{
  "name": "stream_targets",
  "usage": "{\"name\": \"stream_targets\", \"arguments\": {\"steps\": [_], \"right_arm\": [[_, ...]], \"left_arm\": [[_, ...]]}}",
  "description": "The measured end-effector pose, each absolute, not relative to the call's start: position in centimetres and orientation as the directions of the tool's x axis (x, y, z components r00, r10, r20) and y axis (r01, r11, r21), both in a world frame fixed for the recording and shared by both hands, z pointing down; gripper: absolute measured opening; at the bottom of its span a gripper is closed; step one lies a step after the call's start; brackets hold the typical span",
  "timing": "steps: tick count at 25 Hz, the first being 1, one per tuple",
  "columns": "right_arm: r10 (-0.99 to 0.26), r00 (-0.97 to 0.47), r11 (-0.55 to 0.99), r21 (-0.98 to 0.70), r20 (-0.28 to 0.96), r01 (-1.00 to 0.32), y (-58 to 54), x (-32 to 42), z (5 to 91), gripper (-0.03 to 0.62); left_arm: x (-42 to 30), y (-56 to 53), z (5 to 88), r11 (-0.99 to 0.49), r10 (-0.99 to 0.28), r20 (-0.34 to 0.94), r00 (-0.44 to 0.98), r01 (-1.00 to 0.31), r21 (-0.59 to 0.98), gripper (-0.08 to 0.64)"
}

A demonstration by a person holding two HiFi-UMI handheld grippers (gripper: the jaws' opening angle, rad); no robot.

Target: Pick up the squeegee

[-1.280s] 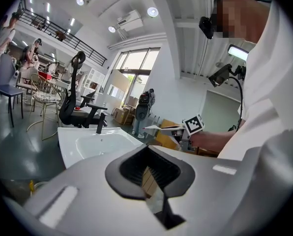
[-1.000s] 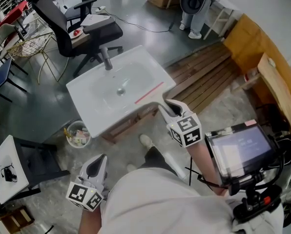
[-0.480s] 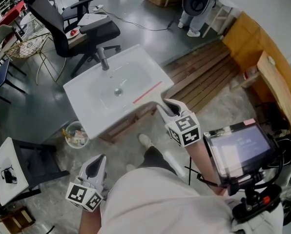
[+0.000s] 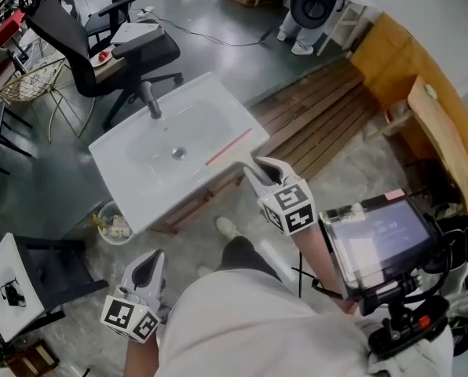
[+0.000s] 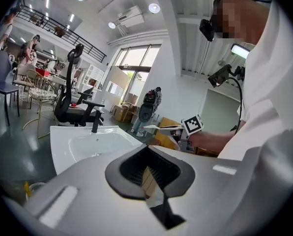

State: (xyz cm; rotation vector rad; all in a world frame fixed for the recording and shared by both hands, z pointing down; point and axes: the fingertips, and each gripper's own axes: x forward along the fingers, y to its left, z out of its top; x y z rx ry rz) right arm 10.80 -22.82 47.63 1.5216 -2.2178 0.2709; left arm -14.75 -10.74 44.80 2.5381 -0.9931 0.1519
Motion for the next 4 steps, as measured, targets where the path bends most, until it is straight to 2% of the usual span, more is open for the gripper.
{"name": "stream_targets", "arguments": {"steps": [4], "right_arm": [[-0.828,-0.318,0.389,0.064,0.462,-0.919,-28.1,14.2,49.2,0.101]], "left_arm": [[-11.1,-15.7,45.6,-0.649,-0.633,0.264,0.727,-0.685,0.330,0.008]]}}
